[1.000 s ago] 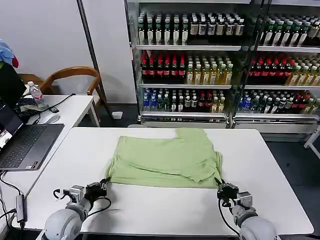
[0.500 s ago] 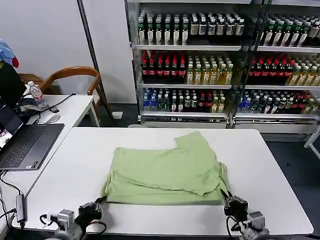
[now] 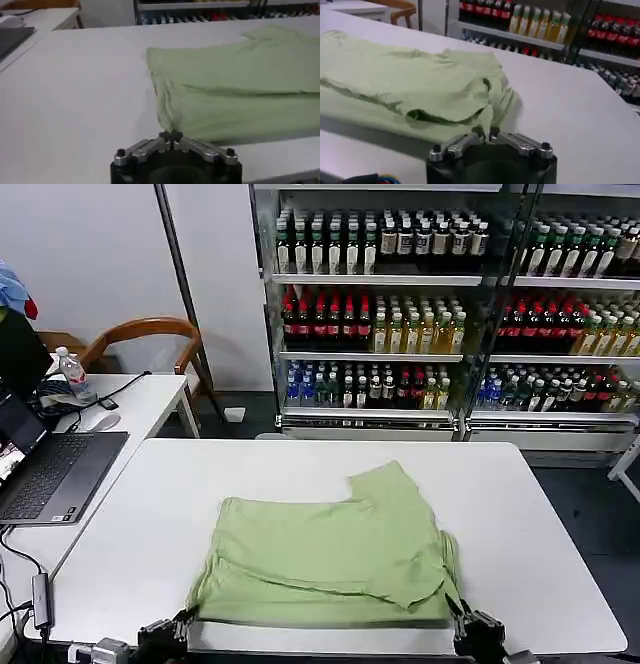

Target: Fold and organize the clothes.

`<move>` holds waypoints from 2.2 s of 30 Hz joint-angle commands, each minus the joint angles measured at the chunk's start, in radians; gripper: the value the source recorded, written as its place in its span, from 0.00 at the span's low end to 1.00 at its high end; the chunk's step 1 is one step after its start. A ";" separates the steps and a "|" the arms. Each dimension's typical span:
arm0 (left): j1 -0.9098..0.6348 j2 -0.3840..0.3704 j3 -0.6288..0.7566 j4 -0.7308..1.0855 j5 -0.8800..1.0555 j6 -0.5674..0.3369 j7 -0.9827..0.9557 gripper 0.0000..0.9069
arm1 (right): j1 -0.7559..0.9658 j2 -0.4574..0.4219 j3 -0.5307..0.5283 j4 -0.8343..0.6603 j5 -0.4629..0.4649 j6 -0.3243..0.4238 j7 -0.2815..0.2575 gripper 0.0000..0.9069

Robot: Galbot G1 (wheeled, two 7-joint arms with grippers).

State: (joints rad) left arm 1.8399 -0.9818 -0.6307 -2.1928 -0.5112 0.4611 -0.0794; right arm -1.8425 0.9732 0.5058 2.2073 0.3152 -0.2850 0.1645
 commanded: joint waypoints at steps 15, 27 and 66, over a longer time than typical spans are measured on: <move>-0.187 0.054 -0.042 -0.150 -0.114 0.046 -0.004 1.00 | 0.211 -0.010 0.062 0.090 0.132 -0.037 -0.003 1.00; -0.611 0.051 0.196 0.135 -0.107 0.077 0.000 1.00 | 0.897 0.087 -0.295 -0.406 0.198 -0.234 0.182 1.00; -0.977 0.038 0.429 0.755 -0.081 -0.026 0.178 1.00 | 1.376 0.325 -0.478 -1.183 0.193 -0.090 -0.012 1.00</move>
State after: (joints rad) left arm 0.8917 -0.9445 -0.2171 -1.4885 -0.5956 0.4419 0.0835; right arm -0.5138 1.2831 0.0437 1.1060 0.5153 -0.3901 0.1603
